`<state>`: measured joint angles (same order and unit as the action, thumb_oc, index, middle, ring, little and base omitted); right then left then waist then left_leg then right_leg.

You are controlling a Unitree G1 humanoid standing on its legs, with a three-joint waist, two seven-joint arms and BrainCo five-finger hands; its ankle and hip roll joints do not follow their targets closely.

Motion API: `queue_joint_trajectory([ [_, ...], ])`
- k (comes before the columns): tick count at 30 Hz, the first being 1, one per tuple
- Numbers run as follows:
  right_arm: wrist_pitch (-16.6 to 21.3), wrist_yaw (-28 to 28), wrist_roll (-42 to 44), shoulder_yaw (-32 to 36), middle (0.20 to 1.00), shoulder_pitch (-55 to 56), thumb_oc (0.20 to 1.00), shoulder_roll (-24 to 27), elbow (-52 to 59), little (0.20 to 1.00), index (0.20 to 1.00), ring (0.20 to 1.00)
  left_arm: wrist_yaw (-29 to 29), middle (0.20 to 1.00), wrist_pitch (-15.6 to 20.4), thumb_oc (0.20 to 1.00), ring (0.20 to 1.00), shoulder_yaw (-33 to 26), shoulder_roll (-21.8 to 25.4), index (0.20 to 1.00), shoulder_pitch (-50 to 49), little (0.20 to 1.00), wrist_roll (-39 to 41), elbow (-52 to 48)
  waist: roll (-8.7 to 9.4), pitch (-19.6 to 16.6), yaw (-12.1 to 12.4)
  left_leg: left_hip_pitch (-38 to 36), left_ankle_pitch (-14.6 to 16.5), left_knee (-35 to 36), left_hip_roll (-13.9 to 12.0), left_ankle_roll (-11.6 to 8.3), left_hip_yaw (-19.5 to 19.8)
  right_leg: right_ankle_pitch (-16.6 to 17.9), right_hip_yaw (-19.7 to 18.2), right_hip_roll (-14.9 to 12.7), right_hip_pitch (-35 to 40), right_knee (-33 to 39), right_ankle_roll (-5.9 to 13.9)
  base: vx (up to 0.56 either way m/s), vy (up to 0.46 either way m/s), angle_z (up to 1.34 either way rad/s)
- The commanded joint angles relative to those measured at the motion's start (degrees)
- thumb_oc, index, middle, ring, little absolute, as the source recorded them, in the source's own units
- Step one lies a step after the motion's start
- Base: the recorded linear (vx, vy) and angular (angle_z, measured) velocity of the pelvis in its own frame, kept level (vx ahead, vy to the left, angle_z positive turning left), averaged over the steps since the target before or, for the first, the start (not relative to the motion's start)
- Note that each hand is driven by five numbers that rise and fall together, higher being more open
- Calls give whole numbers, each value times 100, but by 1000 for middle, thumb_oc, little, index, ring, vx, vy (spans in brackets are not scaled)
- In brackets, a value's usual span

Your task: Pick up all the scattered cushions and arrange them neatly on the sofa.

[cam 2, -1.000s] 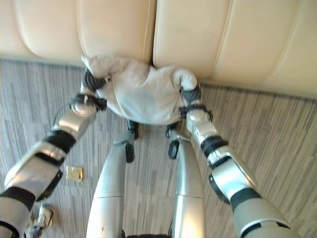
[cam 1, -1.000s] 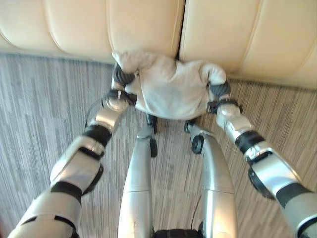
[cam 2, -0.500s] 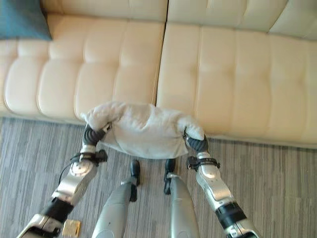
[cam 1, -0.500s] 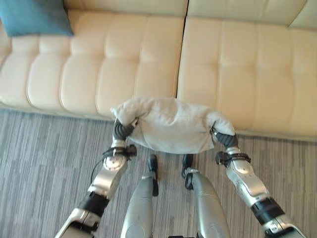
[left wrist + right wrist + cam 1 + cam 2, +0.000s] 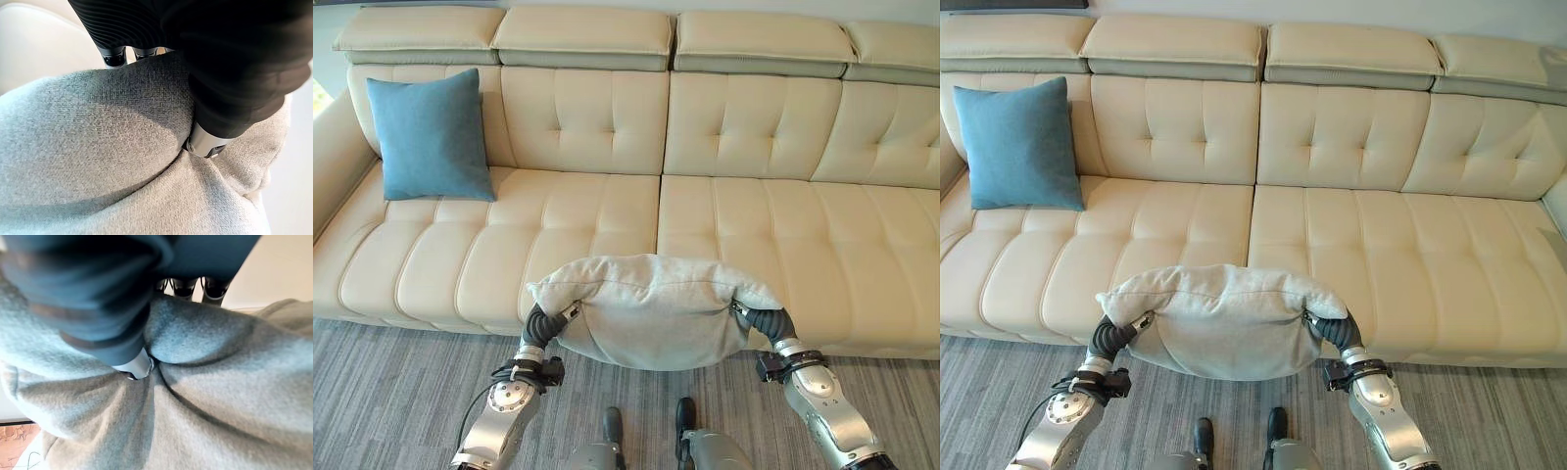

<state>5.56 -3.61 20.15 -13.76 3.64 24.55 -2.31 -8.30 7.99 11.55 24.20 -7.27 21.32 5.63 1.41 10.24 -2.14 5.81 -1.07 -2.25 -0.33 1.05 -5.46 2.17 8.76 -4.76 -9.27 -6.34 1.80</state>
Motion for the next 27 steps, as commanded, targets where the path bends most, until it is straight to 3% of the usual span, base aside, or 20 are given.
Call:
queue_joint_trajectory([
  [1, 483, 172, 39, 169, 200, -252, 200, -35, 647, 200, 200, 200, 168, 200, 261, 200, 200, -179, 189, 200, -88, 200, -124, -475, 36, -188, 71, -22, 988, -702, 72, -24, -121, -423, -357, -170, 152, -407, 650, 64, 127, -23],
  [4, 470, 179, -98, 253, 200, -250, 200, -23, 697, 200, 200, 200, 159, 200, 225, 200, 200, -312, 229, 200, -149, 200, -166, -559, 56, -46, 91, -7, 1121, -833, 135, 182, -157, -87, -521, -228, -215, -1308, 834, 34, 127, -26],
  [7, 500, 149, -74, 329, 200, -289, 200, -65, 771, 200, 200, 200, 158, 200, 207, 200, 200, -396, 244, 200, -161, 200, -257, -573, -7, 131, 66, -101, 1213, -877, 140, 299, -174, -35, -566, -185, -734, -2055, 822, 73, 111, -21],
  [10, 499, 175, -53, 363, 200, -283, 200, -48, 805, 200, 200, 200, 175, 200, 225, 200, 200, -430, 212, 200, -201, 200, -283, -577, -10, 126, 46, -324, 1324, -763, 188, 309, -215, -154, -399, -216, -903, -1769, 736, 183, 35, -16],
  [14, 475, 208, -51, 478, 200, -220, 200, 88, 850, 200, 200, 200, 264, 200, 232, 200, 200, -476, 110, 200, -225, 200, -287, -609, -70, 136, -175, -911, 1579, -518, 336, 200, -81, 175, -121, -39, -1391, -130, 788, 362, -42, -10],
  [18, 422, 315, -157, 679, 200, 97, 200, 131, 918, 200, 200, 200, 386, 200, 269, 200, 200, -387, -20, 200, -158, 200, -398, -572, -133, 91, -425, -1474, 1774, -416, 321, 1, 168, 378, -410, 39, -1567, 84, 841, 471, -119, 50],
  [20, 432, 382, -177, 788, 200, 194, 200, 198, 922, 200, 200, 200, 474, 200, 278, 200, 200, -324, -68, 200, -143, 200, -350, -559, -155, 32, -481, -1491, 1539, -683, 221, -214, 210, 516, -434, 42, -1460, -62, 738, 277, -140, 65],
  [21, 433, 383, -176, 791, 200, 197, 200, 200, 923, 200, 200, 200, 474, 200, 279, 200, 200, -321, -70, 200, -141, 200, -350, -557, -161, 30, -489, -1481, 1544, -696, 214, -220, 220, 514, -422, 41, -1459, -61, 734, 356, -340, 59],
  [22, 434, 382, -150, 942, 200, 257, 200, 358, 908, 200, 200, 200, 568, 200, 233, 200, 200, -195, -109, 200, -76, 200, -202, -537, -156, 42, -572, -805, 708, -2129, -243, -548, 7, 304, -285, 56, -1228, -132, 472, 248, -279, 44],
  [23, 434, 382, -149, 944, 200, 256, 200, 359, 908, 200, 200, 200, 569, 200, 233, 200, 200, -195, -110, 200, -73, 200, -200, -536, -167, 35, -579, -773, 725, -2171, -256, -555, 20, 299, -272, 63, -1240, -139, 464, 417, -397, 44],
  [24, 446, 391, -122, 959, 200, 243, 200, 477, 884, 200, 200, 200, 633, 200, 230, 200, 200, -157, -84, 200, -53, 200, -207, -537, -209, 17, -580, -615, 404, -2453, -451, -517, -106, 62, -224, 188, -1159, -204, 276, 169, -127, 34],
  [25, 447, 392, -120, 961, 200, 243, 200, 479, 883, 200, 200, 200, 633, 200, 231, 200, 200, -156, -86, 200, -52, 200, -207, -536, -216, 14, -577, -609, 409, -2462, -459, -522, -106, 56, -223, 195, -1165, -211, 271, 346, -230, 0],
  [26, 447, 390, -92, 967, 200, 232, 200, 545, 837, 200, 200, 200, 654, 200, 226, 200, 200, -129, -72, 200, 1, 200, -234, -520, -233, 3, -582, -476, 123, -2812, -569, -530, -180, -135, -240, 297, -1104, -341, 132, 176, -111, -58],
  [27, 447, 390, -91, 968, 200, 231, 200, 546, 837, 200, 200, 200, 654, 200, 227, 200, 200, -129, -73, 200, 3, 200, -234, -518, -235, -1, -580, -463, 128, -2827, -573, -534, -178, -141, -240, 300, -1116, -352, 128, 253, -150, -64],
])
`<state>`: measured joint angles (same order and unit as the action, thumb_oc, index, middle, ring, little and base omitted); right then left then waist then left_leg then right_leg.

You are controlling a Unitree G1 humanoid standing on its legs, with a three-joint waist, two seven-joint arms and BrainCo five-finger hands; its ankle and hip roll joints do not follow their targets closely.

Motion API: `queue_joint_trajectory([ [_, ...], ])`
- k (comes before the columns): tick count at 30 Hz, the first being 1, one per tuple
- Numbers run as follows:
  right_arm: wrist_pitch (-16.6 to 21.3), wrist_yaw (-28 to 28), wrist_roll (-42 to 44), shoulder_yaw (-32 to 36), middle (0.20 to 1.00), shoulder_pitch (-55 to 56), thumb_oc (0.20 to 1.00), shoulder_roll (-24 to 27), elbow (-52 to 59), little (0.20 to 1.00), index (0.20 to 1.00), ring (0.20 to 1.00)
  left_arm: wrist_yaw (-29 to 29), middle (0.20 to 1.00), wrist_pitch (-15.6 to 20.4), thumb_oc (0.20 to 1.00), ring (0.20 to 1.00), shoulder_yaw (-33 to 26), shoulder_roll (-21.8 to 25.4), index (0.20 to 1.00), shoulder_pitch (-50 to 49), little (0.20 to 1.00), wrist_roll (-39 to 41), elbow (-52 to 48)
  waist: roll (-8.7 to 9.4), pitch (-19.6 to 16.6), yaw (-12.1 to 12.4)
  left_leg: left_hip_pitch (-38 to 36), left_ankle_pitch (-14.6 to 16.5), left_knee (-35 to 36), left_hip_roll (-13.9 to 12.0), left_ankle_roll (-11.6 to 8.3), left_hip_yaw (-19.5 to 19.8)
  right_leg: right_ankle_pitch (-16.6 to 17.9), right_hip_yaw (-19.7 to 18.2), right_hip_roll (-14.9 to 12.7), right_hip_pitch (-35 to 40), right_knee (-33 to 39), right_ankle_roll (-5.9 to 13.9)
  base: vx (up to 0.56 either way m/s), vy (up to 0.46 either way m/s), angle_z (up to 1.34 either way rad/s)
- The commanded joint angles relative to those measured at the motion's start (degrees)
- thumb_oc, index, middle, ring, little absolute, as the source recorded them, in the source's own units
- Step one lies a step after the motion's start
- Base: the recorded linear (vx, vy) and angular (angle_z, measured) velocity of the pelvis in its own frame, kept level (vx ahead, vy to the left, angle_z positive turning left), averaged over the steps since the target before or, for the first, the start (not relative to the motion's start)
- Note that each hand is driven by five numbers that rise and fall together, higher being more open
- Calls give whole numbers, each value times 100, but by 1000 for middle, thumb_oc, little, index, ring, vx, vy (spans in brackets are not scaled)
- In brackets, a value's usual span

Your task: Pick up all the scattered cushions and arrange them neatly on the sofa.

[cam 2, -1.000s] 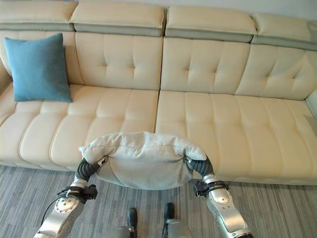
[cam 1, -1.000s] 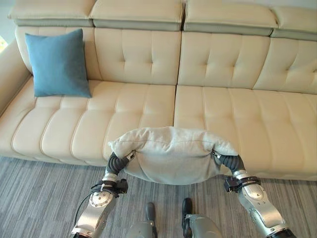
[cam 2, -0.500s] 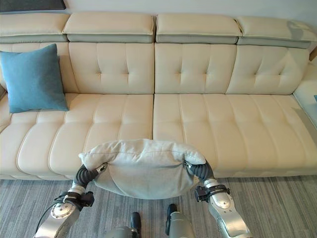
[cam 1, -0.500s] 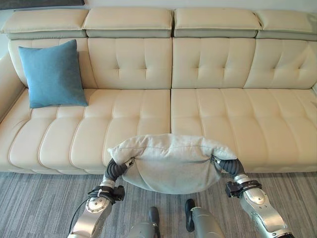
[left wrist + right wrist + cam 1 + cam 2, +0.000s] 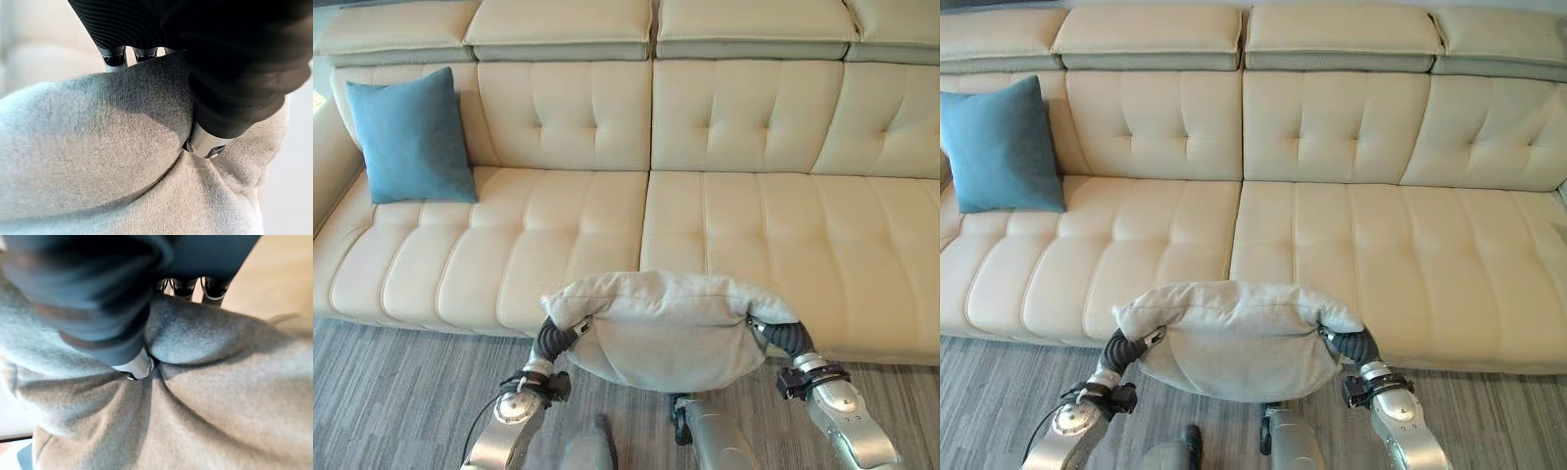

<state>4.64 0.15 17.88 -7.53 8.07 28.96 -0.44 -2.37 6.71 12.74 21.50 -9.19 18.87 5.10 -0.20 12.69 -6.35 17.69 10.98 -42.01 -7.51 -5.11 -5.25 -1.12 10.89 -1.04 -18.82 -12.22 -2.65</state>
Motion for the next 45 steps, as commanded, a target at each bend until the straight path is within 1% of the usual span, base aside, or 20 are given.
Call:
queue_joint_trajectory([
  [1, 533, 4, 163, 357, 200, -213, 200, 106, 630, 200, 200, 200, 57, 200, 349, 200, 200, -237, 193, 200, 222, 200, -1, -454, -85, -242, -163, -1603, -1220, 1019, 49, 80, -255, 81, -486, -10, -132, 157, 505, 246, -104, -37],
  [2, 535, -24, 225, 387, 200, -197, 200, 107, 622, 200, 200, 200, 79, 200, 336, 200, 200, -207, 212, 200, 261, 200, -6, -457, -60, -194, -142, -1340, -1054, 995, -106, 227, -401, -130, -529, 21, 5, 51, 437, 247, -100, -13],
  [3, 535, -24, 226, 388, 200, -197, 200, 107, 622, 200, 200, 200, 79, 200, 336, 200, 200, -206, 213, 200, 262, 200, -6, -457, -62, -192, -138, -1342, -1048, 990, -108, 230, -405, -134, -531, 23, 3, 45, 439, 219, -62, 2],
  [7, 576, -57, 169, 391, 200, -313, 200, 109, 635, 200, 200, 200, 112, 200, 342, 200, 200, -131, 239, 200, 397, 200, -44, -441, 73, -61, -44, -542, -421, 1629, -22, 362, -560, -261, -548, -194, 343, 154, 535, 144, 28, 9],
  [8, 593, -127, 127, 338, 200, -447, 200, 109, 639, 200, 200, 200, 48, 200, 343, 200, 200, -147, 290, 200, 487, 200, -88, -468, 117, 31, 80, -104, -525, 2217, 68, 283, -496, -294, -552, -235, 541, 239, 563, 99, 48, 28],
  [9, 594, -127, 126, 336, 200, -451, 200, 107, 636, 200, 200, 200, 47, 200, 342, 200, 200, -148, 291, 200, 488, 200, -88, -469, 124, 35, 75, -116, -536, 2237, 78, 284, -496, -296, -550, -243, 546, 240, 565, 108, 61, 20],
  [12, 576, -256, -20, 241, 200, -613, 200, 34, 600, 200, 200, 200, -85, 200, 342, 200, 200, -206, 296, 200, 574, 200, -144, -508, 95, 55, 271, 127, -1147, 3029, 202, 85, -160, -350, -637, -99, 796, 322, 575, 144, 88, -3],
  [13, 567, -228, -38, 228, 200, -613, 200, 0, 630, 200, 200, 200, -70, 200, 350, 200, 200, -219, 283, 200, 545, 200, -137, -548, 62, 16, 282, -60, -1120, 3297, 205, 95, -95, -378, -684, -53, 820, 279, 599, 208, 144, -11],
  [15, 567, -206, -61, 198, 200, -633, 200, -28, 635, 200, 200, 200, -74, 200, 348, 200, 200, -229, 275, 200, 529, 200, -141, -546, 63, -8, 279, -175, -1121, 3393, 203, 95, -78, -380, -711, -45, 826, 241, 612, 160, 141, -19],
  [17, 524, -174, -124, 116, 200, -735, 200, -138, 610, 200, 200, 200, -69, 200, 336, 200, 200, -254, 319, 200, 484, 200, -163, -572, 112, -102, 319, -295, -1064, 3440, 315, 177, -18, -349, -814, -116, 860, 178, 667, 186, 202, -43],
  [24, 573, -347, -160, -156, 200, -1501, 200, -403, 495, 200, 200, 200, -327, 200, 421, 200, 200, -349, 463, 200, 881, 200, -223, -371, 206, -264, 497, -602, -974, 3723, 494, 352, -258, -227, -989, -323, 974, 420, 820, 80, 121, -23],
  [29, 670, -726, 16, -594, 200, -2642, 200, -654, -48, 200, 200, 200, -861, 200, 576, 200, 200, -54, 551, 200, 2074, 200, -291, 138, 198, -277, 601, -552, -1054, 3958, 572, 379, -294, -101, -940, -435, 895, 601, 876, -23, 52, 0],
  [30, 705, -822, 87, -697, 200, -2958, 200, -730, -247, 200, 200, 200, -981, 200, 602, 200, 200, 82, 562, 200, 2439, 200, -296, 326, 193, -237, 618, -507, -1079, 3981, 583, 376, -295, -67, -928, -450, 839, 612, 886, -157, 21, 3],
  [31, 765, -1115, 221, -932, 200, -3728, 200, -862, -732, 200, 200, 200, -1308, 200, 668, 200, 200, 395, 634, 200, 3367, 200, -299, 783, 181, -102, 668, -367, -1130, 4016, 612, 359, -298, -8, -897, -475, 694, 618, 913, -189, 7, 4],
  [32, 792, -1253, 287, -1004, 200, -4064, 200, -870, -995, 200, 200, 200, -1449, 200, 699, 200, 200, 551, 662, 200, 3805, 200, -276, 1056, 175, -68, 682, -266, -1182, 4021, 614, 347, -285, 46, -889, -484, 600, 631, 920, -161, -2, 10],
  [33, 807, -1251, 294, -995, 200, -4106, 200, -867, -1027, 200, 200, 200, -1452, 200, 717, 200, 200, 565, 660, 200, 3856, 200, -271, 1095, 176, -56, 688, -244, -1185, 4014, 613, 347, -283, 48, -887, -483, 580, 626, 920, -104, -5, 13],
  [34, 833, -1405, 398, -1080, 200, -4566, 200, -886, -1367, 200, 200, 200, -1631, 200, 762, 200, 200, 744, 726, 200, 4418, 200, -248, 1398, 160, 18, 702, -171, -1211, 4022, 621, 329, -272, 74, -870, -505, 487, 605, 941, -101, -5, 14],
  [39, 953, -1956, 603, -1380, 200, -6574, 200, -555, -3008, 200, 200, 200, -2090, 200, 939, 200, 200, 1398, 972, 200, 6601, 200, -174, 2741, 52, 290, 838, 210, -1443, 4081, 644, 235, -220, 235, -797, -537, 116, 619, 999, -77, -9, 5],
  [44, 1060, -2232, 704, -1693, 200, -7889, 200, -182, -4096, 200, 200, 200, -2357, 200, 1020, 200, 200, 1709, 1001, 200, 7821, 200, -140, 3868, -76, 417, 883, 517, -1713, 4339, 646, 100, -166, 281, -745, -553, -230, 677, 1072, -19, -4, 6],
  [45, 1065, -2227, 709, -1695, 200, -7903, 200, -178, -4108, 200, 200, 200, -2353, 200, 1025, 200, 200, 1711, 999, 200, 7836, 200, -136, 3880, -77, 418, 883, 524, -1717, 4342, 646, 100, -165, 282, -744, -552, -239, 675, 1071, 7, -13, 9],
])
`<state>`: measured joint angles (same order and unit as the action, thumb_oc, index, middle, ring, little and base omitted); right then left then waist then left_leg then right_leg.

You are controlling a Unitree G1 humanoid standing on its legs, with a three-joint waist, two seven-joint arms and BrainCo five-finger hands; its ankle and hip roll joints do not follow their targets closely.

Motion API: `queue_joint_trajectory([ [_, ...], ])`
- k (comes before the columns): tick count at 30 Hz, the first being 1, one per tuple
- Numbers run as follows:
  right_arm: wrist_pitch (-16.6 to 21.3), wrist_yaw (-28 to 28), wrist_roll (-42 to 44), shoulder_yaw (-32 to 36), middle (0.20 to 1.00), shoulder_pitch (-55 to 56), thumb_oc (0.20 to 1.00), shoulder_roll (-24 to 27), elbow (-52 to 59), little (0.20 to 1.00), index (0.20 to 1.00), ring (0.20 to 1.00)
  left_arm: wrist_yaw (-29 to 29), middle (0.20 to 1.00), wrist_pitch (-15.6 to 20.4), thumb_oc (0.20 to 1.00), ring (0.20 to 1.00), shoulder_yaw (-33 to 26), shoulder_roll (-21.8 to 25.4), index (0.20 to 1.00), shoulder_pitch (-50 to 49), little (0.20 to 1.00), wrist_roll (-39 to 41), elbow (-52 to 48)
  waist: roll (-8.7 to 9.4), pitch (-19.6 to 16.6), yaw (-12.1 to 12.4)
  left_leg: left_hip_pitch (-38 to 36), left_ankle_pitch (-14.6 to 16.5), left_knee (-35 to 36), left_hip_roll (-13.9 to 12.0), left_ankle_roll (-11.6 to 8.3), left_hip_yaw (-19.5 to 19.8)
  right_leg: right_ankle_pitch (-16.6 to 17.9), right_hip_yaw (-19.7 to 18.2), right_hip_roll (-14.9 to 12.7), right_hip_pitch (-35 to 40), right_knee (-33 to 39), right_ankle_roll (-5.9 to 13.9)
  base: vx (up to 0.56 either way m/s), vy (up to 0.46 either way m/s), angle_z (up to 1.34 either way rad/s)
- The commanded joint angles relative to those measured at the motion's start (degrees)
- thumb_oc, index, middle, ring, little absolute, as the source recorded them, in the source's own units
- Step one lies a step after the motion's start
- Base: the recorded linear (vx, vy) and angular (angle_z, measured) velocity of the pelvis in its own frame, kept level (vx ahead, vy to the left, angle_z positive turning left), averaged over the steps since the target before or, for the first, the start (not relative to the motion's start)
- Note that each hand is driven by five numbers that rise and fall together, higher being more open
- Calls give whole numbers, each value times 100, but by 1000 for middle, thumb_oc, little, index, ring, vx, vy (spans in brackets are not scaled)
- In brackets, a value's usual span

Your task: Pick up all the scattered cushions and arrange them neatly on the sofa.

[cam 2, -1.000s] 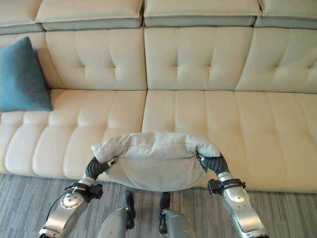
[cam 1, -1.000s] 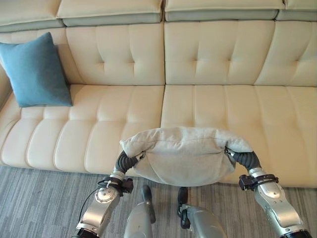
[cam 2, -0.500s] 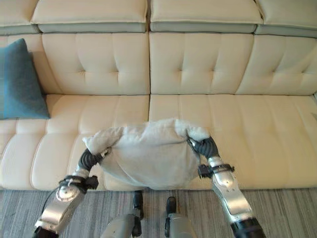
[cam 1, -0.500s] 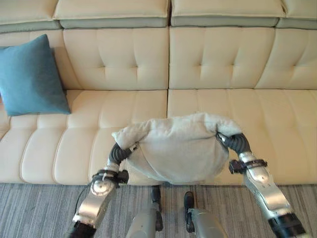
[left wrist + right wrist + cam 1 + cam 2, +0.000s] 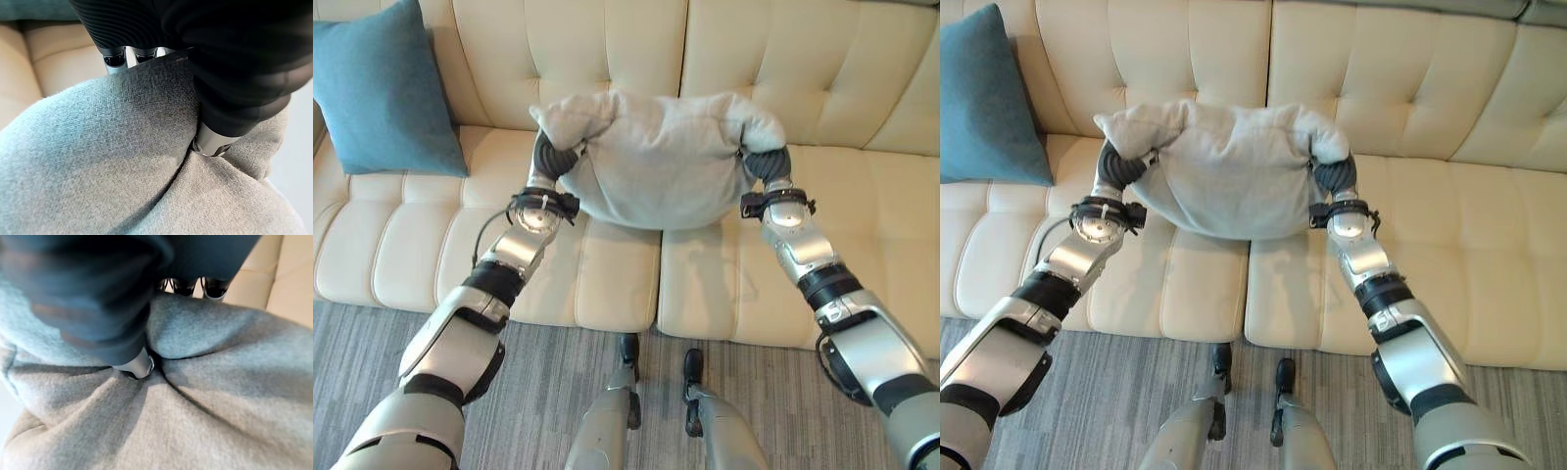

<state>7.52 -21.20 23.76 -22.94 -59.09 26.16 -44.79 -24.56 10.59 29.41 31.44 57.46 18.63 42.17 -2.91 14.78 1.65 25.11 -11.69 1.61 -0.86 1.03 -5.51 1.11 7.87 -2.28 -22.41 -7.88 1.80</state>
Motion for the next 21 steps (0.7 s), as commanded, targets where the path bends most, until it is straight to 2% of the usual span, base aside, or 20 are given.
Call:
queue_joint_trajectory([
  [1, 771, -151, 186, -195, 200, -1402, 200, 201, 117, 200, 200, 200, -78, 407, 614, 407, 407, 145, -27, 407, 1371, 407, 38, 418, 157, 226, 72, -136, 477, 59, -16, -550, -136, 72, -431, -424, 35, 261, 641, -6, 2, 6],
  [2, 721, -153, 255, -229, 247, -1489, 247, 199, -48, 247, 247, 247, -6, 576, 580, 576, 576, 164, -88, 576, 1468, 576, 165, 615, 132, 233, 70, -108, 436, 109, -9, -563, -131, 69, -425, -423, -5, 266, 639, -10, -2, 7],
  [3, 663, -112, 337, -316, 1000, -1687, 1000, 314, -371, 1000, 1000, 1000, 140, 1000, 490, 1000, 1000, 299, -117, 1000, 1694, 1000, 282, 1062, 99, 242, 68, -48, 363, 172, -6, -575, -118, 75, -401, -419, -96, 244, 641, -15, 4, 6],
  [5, 444, -52, 531, -463, 1000, -2068, 1000, 463, -897, 1000, 1000, 1000, 377, 1000, 353, 1000, 1000, 456, -159, 1000, 2086, 1000, 494, 1557, 28, 325, 59, 52, 280, 248, 0, -591, -67, 54, -344, -430, -215, 195, 641, 0, -19, 15],
  [10, 334, -124, 617, -507, 1000, -2257, 1000, 611, -1032, 1000, 1000, 1000, 461, 1000, 330, 1000, 1000, 428, 22, 1000, 2293, 1000, 650, 1641, -25, 408, 54, 139, 245, 257, 32, -604, -7, 31, -307, -446, -306, 146, 651, 29, -19, 11],
  [13, 342, -132, 789, -567, 1000, -2524, 1000, 827, -1304, 1000, 1000, 1000, 470, 1000, 376, 1000, 1000, 405, 326, 1000, 2484, 1000, 795, 1791, -32, 356, 83, 155, 258, 273, 50, -615, 18, 52, -290, -455, -308, 193, 668, 53, -21, 2],
  [14, 338, -141, 965, -617, 1000, -2703, 1000, 971, -1530, 1000, 1000, 1000, 492, 1000, 394, 1000, 1000, 331, 582, 1000, 2552, 1000, 946, 1916, -8, 304, 120, 147, 270, 276, 60, -612, 32, 60, -289, -444, -290, 219, 673, 54, -23, 2],
  [16, 333, -127, 1054, -675, 1000, -2786, 1000, 1049, -1624, 1000, 1000, 1000, 504, 1000, 416, 1000, 1000, 301, 707, 1000, 2560, 1000, 1014, 1924, 6, 287, 132, 130, 284, 278, 64, -607, 46, 62, -296, -441, -266, 241, 671, 49, -16, 1],
  [19, 357, -120, 1270, -574, 1000, -2518, 1000, 1290, -1393, 1000, 1000, 1000, 440, 1000, 474, 1000, 1000, 173, 1185, 1000, 2247, 1000, 1029, 1550, 55, 233, 147, 17, 345, 271, 73, -579, 93, 49, -338, -402, -155, 279, 658, 71, -13, 1],
  [21, 368, -107, 1306, -481, 1000, -2304, 1000, 1325, -1217, 1000, 1000, 1000, 414, 1000, 481, 1000, 1000, 47, 1294, 1000, 2004, 1000, 1000, 1309, 67, 205, 142, -36, 368, 267, 76, -570, 89, 46, -347, -398, -101, 290, 652, 55, 0, 0],
])
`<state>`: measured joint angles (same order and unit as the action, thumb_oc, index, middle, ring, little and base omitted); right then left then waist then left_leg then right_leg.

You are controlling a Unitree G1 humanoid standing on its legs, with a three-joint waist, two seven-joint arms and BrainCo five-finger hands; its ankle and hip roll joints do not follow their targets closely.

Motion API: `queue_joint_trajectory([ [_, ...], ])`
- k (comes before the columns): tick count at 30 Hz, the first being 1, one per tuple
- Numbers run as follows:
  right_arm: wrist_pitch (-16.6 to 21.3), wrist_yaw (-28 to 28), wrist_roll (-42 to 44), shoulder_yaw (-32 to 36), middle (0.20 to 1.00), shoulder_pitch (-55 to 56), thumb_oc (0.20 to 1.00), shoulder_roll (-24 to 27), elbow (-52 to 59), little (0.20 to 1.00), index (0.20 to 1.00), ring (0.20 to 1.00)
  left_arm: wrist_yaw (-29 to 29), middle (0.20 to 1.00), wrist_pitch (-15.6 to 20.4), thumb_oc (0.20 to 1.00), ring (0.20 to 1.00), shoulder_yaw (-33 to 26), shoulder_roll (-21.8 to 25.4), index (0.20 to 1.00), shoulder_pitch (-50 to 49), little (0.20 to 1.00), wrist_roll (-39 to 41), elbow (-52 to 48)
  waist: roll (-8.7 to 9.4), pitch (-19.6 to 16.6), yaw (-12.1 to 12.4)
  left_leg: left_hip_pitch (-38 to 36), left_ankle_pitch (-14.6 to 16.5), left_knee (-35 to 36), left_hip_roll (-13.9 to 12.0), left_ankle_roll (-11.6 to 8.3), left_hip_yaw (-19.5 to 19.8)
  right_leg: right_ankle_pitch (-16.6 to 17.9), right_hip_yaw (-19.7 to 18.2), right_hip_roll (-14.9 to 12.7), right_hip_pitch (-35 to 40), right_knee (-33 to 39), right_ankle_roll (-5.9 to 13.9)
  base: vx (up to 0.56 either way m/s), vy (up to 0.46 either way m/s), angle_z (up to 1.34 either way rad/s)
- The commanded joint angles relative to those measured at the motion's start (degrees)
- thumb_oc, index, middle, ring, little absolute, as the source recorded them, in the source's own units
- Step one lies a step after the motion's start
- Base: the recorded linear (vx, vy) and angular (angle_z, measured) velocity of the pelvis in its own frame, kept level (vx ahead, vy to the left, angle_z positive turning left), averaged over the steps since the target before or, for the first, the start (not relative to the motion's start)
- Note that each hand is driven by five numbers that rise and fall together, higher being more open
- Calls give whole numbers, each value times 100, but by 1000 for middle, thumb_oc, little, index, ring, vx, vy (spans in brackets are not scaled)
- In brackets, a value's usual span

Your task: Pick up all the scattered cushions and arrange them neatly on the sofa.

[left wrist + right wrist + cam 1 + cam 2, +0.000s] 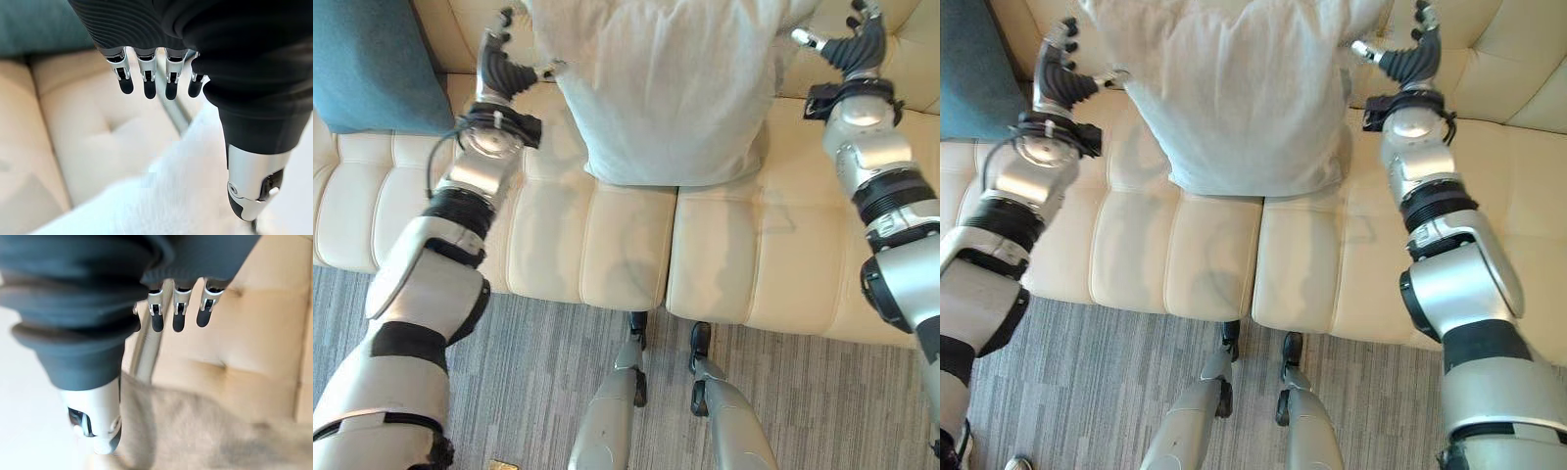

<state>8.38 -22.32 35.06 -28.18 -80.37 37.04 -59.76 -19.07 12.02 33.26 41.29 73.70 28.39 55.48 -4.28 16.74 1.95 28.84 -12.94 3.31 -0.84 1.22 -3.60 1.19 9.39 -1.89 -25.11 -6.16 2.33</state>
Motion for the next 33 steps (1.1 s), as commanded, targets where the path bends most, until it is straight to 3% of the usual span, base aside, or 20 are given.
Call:
queue_joint_trajectory([
  [1, 288, 28, 146, 145, 1000, 53, 1000, 323, 504, 1000, 1000, 1000, -160, 1000, 377, 1000, 1000, -492, 449, 1000, 116, 1000, -2, -296, 221, 0, 117, -460, 527, 94, 75, -577, -101, 32, -504, -433, 216, 130, 595, 36, 4, -1],
  [4, 302, 176, -556, 689, 1000, 1683, 1000, 679, 1997, 1000, 1000, 1000, -157, 1000, 525, 1000, 1000, -1447, 829, 1000, -1862, 1000, -442, -2017, 322, -30, 108, -700, 647, 65, 66, -529, -124, 17, -544, -416, 437, 171, 564, 76, 5, -2],
  [5, 287, 163, -573, 696, 1000, 1727, 1000, 671, 2040, 1000, 1000, 1000, -166, 1000, 507, 1000, 1000, -1486, 829, 1000, -1933, 1000, -461, -2069, 317, -57, 104, -688, 626, 70, 63, -528, -129, 44, -548, -412, 427, 185, 562, 40, 0, -2],
  [7, 355, 340, -1004, 1417, 1000, 3150, 1000, 687, 3026, 1000, 1000, 1000, -25, 1000, 525, 1000, 1000, -2181, 699, 1000, -3361, 1000, -723, -3027, 362, -118, 72, -808, 701, 54, 60, -498, -130, 31, -549, -411, 558, 226, 553, 72, -14, 0],
  [8, 391, 478, -1164, 1811, 1000, 3838, 1000, 648, 3425, 1000, 1000, 1000, 101, 1000, 544, 1000, 1000, -2478, 608, 1000, -3963, 1000, -786, -3346, 384, -148, 34, -899, 735, 64, 56, -491, -145, 16, -546, -417, 646, 257, 559, 149, -16, 3],
  [9, 499, 746, -1275, 2404, 1000, 4956, 1000, 331, 3978, 1000, 1000, 1000, 395, 1000, 518, 1000, 1000, -2869, 187, 1000, -4945, 1000, -757, -3635, 425, -210, -20, -1070, 812, 83, 49, -478, -159, -19, -526, -428, 801, 299, 566, 108, -10, 2],
  [10, 486, 744, -1283, 2416, 1000, 4991, 1000, 323, 4010, 1000, 1000, 1000, 396, 1000, 508, 1000, 1000, -2876, 187, 1000, -4973, 1000, -761, -3659, 426, -235, -17, -1053, 787, 92, 47, -477, -161, 7, -526, -425, 787, 315, 565, 127, -21, 2],
  [11, 494, 1077, -1429, 2841, 1000, 5923, 1000, 25, 4433, 1000, 1000, 1000, 707, 1000, 392, 1000, 1000, -3110, -199, 1000, -5791, 1000, -856, -3866, 449, -314, -61, -1176, 821, 121, 41, -463, -171, 1, -502, -420, 934, 375, 567, 54, -13, -3],
  [16, 355, 1675, -1688, 3262, 1000, 7418, 1000, -559, 4737, 1000, 1000, 1000, 1214, 1000, 106, 1000, 1000, -3492, -830, 1000, -7180, 1000, -983, -3695, 480, -498, -173, -1516, 897, 166, 43, -435, -198, -21, -443, -421, 1299, 462, 588, 55, -5, -10],
  [20, 127, 1949, -2352, 3162, 1000, 8254, 1000, -945, 4056, 1000, 1000, 1000, 1484, 1000, -208, 1000, 1000, -3517, -1386, 1000, -7930, 1000, -1283, -2766, 519, -720, -261, -1867, 970, 169, 35, -384, -227, -17, -450, -443, 1601, 470, 617, -11, 23, -4],
  [25, -106, 1993, -3052, 2749, 1000, 8567, 1000, -1127, 2935, 1000, 1000, 1000, 1619, 1000, -375, 1000, 1000, -3342, -1703, 1000, -8304, 1000, -1724, -1715, 596, -967, -346, -2342, 1190, 63, 60, -272, -315, 25, -669, -444, 1855, 338, 648, -26, 70, -22],
  [31, -144, 1917, -3182, 2535, 1000, 8565, 1000, -1218, 2900, 1000, 1000, 1000, 1544, 1000, -345, 1000, 1000, -3238, -1604, 1000, -8279, 1000, -1820, -1828, 684, -753, -383, -2351, 1199, -9, 30, -163, -482, 249, -855, -401, 1596, 31, 776, -213, 38, -28],
  [33, -136, 1903, -3137, 2496, 1000, 8500, 1000, -1268, 2866, 1000, 1000, 1000, 1506, 1000, -330, 1000, 1000, -3224, -1538, 1000, -8211, 1000, -1799, -1911, 678, -640, -362, -2253, 1128, -52, -37, -147, -490, 135, -821, -352, 1472, -262, 768, -316, -2, -38],
])
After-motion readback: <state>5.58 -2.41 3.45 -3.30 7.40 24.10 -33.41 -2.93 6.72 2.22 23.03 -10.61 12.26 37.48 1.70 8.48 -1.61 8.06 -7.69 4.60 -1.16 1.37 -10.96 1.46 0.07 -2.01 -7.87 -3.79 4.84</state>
